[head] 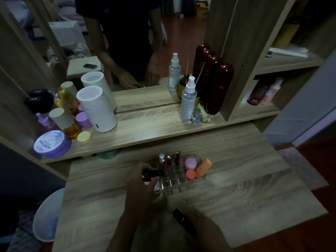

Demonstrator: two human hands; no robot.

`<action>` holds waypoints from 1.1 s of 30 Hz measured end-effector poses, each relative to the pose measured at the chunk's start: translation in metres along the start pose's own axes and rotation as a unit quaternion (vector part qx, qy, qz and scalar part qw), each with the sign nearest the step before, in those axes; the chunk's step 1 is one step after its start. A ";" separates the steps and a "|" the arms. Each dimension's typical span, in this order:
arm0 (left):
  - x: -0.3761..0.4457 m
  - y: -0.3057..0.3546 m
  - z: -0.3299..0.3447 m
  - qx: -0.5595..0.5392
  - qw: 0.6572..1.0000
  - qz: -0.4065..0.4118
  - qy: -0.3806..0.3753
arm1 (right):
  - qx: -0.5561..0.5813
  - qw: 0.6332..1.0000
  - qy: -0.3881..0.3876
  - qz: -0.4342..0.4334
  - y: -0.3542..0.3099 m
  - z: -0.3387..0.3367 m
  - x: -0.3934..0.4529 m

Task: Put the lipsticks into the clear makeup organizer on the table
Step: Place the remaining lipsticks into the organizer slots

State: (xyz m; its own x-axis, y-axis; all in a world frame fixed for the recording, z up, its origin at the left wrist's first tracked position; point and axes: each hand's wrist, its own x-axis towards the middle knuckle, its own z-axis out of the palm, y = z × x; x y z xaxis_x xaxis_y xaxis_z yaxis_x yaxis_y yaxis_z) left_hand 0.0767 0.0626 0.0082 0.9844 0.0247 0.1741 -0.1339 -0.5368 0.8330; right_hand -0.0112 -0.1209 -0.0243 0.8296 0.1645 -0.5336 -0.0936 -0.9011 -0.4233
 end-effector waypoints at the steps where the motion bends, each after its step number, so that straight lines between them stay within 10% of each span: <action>1: 0.001 -0.001 0.003 0.000 1.000 -0.004 -0.002 | 0.002 1.000 0.006 0.004 0.000 0.000 0.000; 23: 0.015 -0.018 0.041 0.033 0.998 -0.050 0.007 | 0.136 0.921 0.340 -0.133 -0.010 -0.075 0.016; 33: 0.013 -0.021 0.045 0.029 0.998 -0.062 0.011 | 0.021 0.949 0.288 -0.127 -0.032 -0.080 0.066</action>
State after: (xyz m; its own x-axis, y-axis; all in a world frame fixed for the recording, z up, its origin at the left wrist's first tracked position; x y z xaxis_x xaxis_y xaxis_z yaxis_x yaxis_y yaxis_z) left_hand 0.0978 0.0361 -0.0312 0.9903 0.1110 0.0835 -0.0043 -0.5761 0.8174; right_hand 0.0905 -0.1135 0.0120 0.9905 0.1168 0.0732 0.1378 -0.8435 -0.5191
